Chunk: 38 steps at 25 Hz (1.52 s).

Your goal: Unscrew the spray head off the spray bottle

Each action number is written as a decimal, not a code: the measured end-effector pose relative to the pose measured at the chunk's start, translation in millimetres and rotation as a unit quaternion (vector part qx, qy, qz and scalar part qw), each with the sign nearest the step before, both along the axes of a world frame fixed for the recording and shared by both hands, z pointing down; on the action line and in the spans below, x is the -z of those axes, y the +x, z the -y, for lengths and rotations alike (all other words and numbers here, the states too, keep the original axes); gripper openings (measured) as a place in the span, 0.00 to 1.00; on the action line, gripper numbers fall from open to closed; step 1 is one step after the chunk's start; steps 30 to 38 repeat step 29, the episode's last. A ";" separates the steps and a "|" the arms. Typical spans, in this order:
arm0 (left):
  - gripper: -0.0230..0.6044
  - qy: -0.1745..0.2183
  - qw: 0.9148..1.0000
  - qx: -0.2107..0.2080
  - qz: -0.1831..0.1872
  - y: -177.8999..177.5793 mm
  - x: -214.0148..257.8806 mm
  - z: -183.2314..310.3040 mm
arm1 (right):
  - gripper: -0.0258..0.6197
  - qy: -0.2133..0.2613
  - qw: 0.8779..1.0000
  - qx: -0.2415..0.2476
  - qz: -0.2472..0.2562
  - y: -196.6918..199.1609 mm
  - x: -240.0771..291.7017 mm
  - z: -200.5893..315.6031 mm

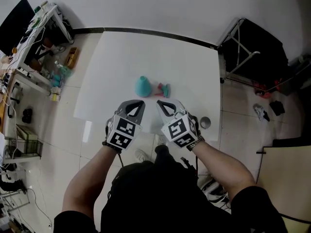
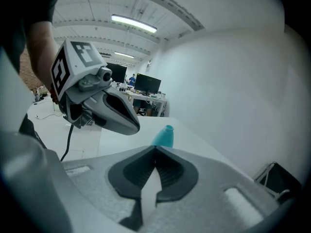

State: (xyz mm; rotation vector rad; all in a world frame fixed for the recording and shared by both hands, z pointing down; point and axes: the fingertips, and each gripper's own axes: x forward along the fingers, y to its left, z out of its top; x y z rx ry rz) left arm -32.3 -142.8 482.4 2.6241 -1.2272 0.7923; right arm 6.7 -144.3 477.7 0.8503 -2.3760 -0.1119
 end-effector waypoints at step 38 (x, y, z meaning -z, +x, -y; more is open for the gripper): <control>0.06 -0.002 1.000 0.006 -0.011 9.9 14.9 -6.7 | 0.03 -0.035 0.998 -0.033 0.050 1.1 18.9 -7.5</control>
